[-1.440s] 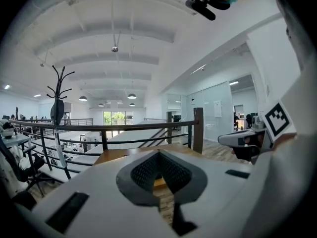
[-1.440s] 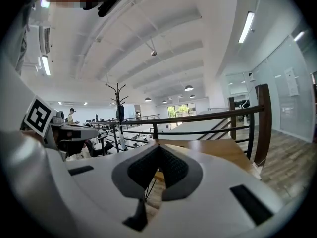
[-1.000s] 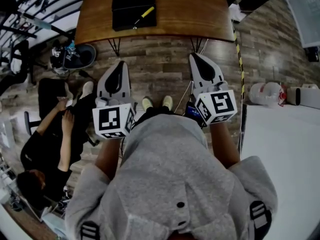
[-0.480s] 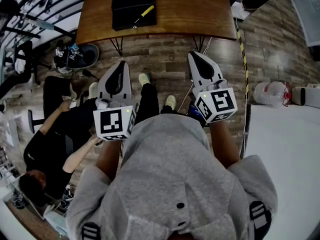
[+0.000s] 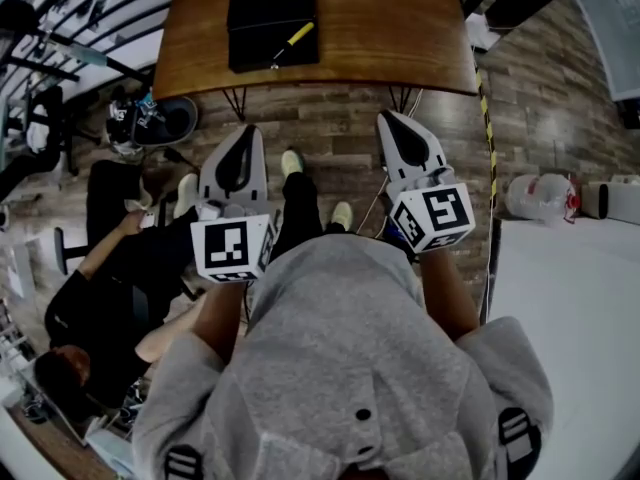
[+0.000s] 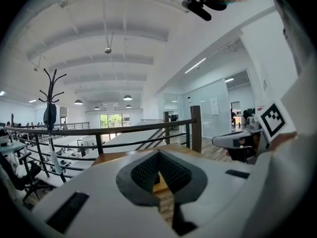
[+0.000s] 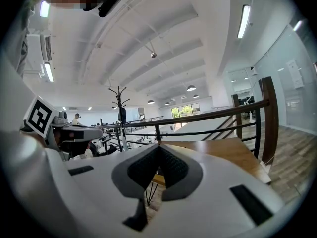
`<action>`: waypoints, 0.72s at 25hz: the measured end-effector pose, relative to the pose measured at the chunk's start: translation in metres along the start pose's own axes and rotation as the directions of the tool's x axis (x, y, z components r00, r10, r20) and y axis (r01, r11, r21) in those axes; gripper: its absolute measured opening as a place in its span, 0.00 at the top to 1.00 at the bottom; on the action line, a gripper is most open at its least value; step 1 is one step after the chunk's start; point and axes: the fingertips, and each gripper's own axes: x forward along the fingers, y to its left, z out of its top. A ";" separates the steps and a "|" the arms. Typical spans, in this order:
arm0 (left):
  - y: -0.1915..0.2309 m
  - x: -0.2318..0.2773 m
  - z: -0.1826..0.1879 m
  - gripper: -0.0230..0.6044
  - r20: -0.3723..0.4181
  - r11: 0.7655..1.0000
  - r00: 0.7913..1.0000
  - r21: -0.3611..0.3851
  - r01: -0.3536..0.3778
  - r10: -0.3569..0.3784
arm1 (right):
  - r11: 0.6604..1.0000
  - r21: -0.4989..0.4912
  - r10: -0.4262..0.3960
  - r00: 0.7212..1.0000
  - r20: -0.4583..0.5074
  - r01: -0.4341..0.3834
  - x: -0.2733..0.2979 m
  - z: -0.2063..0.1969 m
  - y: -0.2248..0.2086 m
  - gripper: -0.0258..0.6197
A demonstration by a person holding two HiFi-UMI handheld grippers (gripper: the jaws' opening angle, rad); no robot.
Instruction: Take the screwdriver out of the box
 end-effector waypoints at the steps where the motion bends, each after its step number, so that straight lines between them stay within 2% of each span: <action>1: 0.002 0.003 -0.001 0.94 -0.004 1.000 1.000 -0.002 0.002 -0.002 | 1.000 -0.001 -0.001 1.000 -0.003 0.001 0.004 0.000 0.000 0.94; 11: 0.052 0.067 -0.009 0.94 -0.034 0.998 0.999 -0.040 0.038 -0.040 | 1.000 -0.007 -0.010 0.999 -0.042 0.010 0.086 0.005 -0.008 0.94; 18: 0.112 0.133 -0.002 0.94 -0.042 0.996 0.998 -0.076 0.042 -0.045 | 1.000 -0.022 -0.001 0.997 -0.075 0.000 0.175 0.017 -0.014 0.94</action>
